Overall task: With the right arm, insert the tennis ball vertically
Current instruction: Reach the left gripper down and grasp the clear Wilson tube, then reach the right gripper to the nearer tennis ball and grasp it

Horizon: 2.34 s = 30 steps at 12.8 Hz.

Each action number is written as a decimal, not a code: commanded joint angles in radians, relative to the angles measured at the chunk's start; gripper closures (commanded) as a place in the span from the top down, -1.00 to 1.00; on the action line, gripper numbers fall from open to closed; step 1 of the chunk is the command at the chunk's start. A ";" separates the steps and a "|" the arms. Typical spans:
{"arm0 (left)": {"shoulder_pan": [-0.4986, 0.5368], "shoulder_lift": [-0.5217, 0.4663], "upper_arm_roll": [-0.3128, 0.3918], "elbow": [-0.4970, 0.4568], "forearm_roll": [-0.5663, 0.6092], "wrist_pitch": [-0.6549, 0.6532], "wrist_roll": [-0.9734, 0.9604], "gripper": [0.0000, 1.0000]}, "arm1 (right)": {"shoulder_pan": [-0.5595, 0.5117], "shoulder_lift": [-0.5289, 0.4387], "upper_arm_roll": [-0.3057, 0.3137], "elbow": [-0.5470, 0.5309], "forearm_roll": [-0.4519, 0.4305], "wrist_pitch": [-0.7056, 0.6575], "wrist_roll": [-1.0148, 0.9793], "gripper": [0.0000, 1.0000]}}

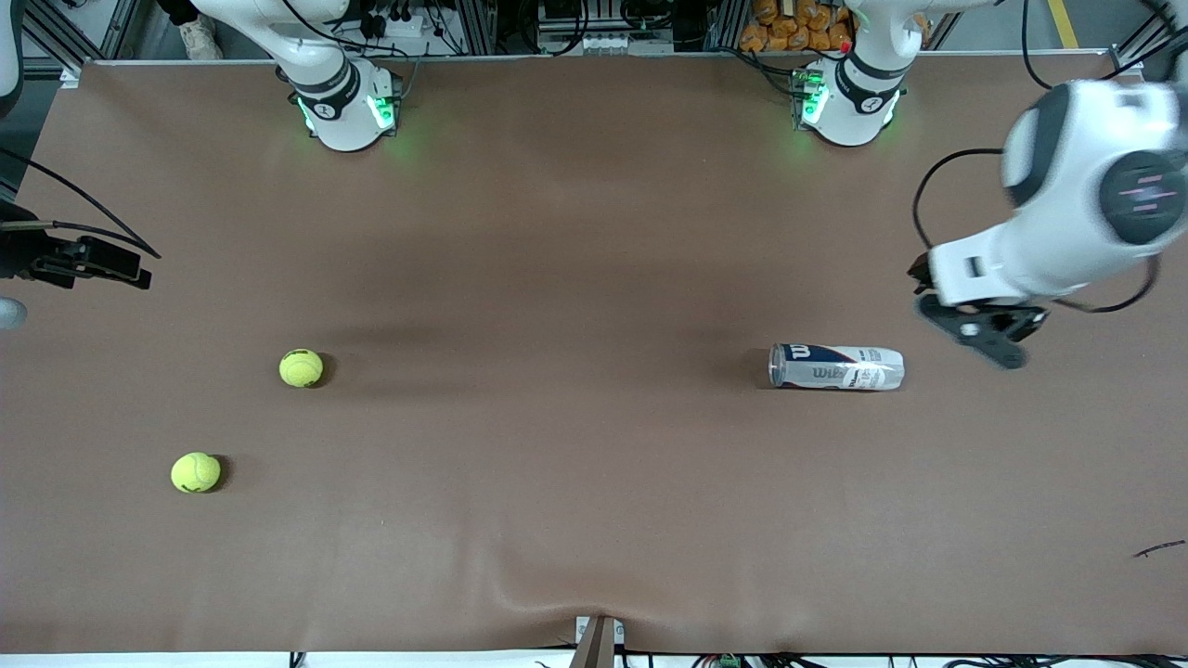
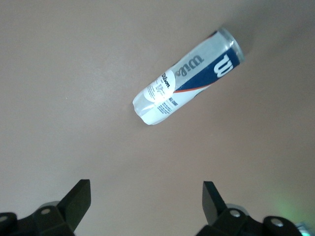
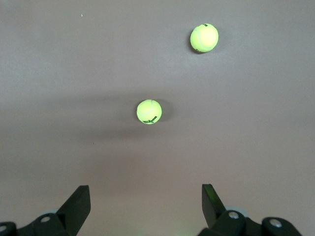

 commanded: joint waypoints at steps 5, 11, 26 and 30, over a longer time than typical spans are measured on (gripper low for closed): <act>-0.050 0.197 -0.003 -0.002 0.146 0.168 0.211 1.00 | 0.007 0.030 0.005 0.011 0.014 -0.015 0.001 1.00; -0.127 0.287 -0.009 -0.023 0.346 0.205 0.234 1.00 | 0.009 0.058 0.005 0.011 0.014 -0.018 -0.002 1.00; -0.126 0.316 -0.011 -0.157 0.467 0.313 0.337 1.00 | -0.008 0.127 0.002 -0.002 0.042 0.051 0.034 1.00; -0.123 0.339 -0.011 -0.157 0.475 0.342 0.336 1.00 | 0.003 0.219 0.002 -0.040 0.083 0.164 0.061 1.00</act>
